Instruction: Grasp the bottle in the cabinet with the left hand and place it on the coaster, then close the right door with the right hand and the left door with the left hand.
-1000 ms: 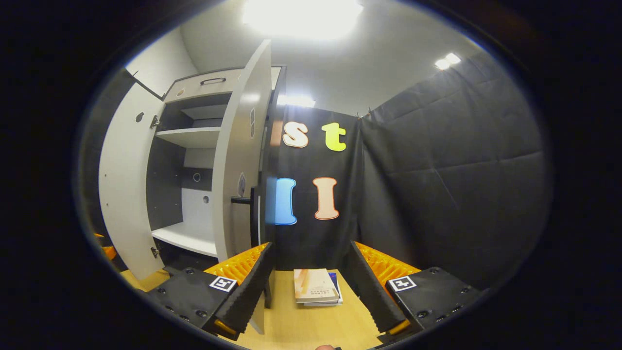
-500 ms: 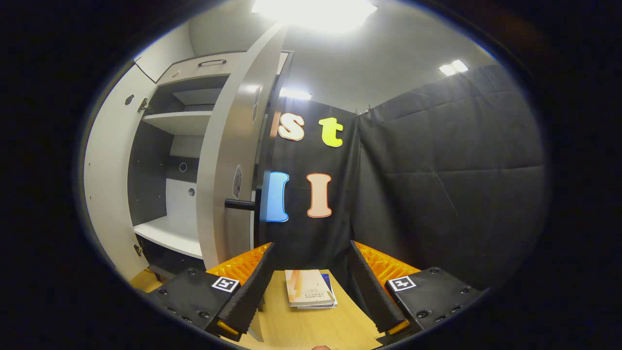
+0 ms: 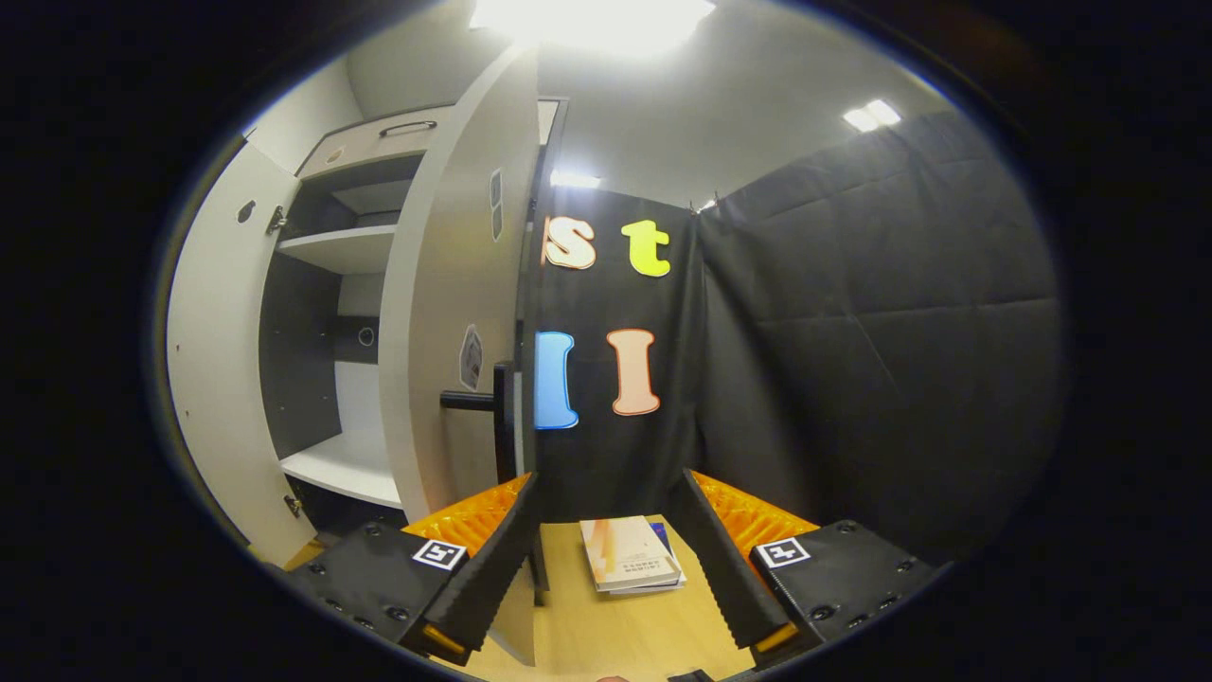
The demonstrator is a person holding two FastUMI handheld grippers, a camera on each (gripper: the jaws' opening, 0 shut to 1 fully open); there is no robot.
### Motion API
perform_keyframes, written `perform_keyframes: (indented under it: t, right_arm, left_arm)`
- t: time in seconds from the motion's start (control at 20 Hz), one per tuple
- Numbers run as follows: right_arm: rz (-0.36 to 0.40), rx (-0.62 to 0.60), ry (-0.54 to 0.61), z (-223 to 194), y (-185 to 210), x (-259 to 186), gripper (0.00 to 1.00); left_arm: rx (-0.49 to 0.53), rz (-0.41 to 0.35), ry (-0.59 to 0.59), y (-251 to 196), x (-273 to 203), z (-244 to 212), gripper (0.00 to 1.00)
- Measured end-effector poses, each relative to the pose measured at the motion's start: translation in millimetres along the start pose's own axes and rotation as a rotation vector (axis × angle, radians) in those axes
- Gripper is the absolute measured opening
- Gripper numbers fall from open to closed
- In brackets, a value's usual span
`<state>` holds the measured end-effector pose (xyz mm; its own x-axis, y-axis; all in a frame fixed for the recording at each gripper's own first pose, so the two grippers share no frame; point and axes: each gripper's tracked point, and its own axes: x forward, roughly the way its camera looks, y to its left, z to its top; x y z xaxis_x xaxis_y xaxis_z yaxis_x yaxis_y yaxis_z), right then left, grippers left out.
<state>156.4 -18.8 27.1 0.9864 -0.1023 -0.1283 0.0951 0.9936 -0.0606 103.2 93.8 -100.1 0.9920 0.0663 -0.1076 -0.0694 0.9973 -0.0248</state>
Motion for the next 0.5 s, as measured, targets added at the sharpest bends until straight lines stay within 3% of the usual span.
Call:
perform_keyframes:
  t: [0.5]
  right_arm:
    - [0.062,0.022,-0.016,0,59,-6,0.95]
  left_arm:
    - [-0.013,-0.028,-0.01,16,15,0,0.82]
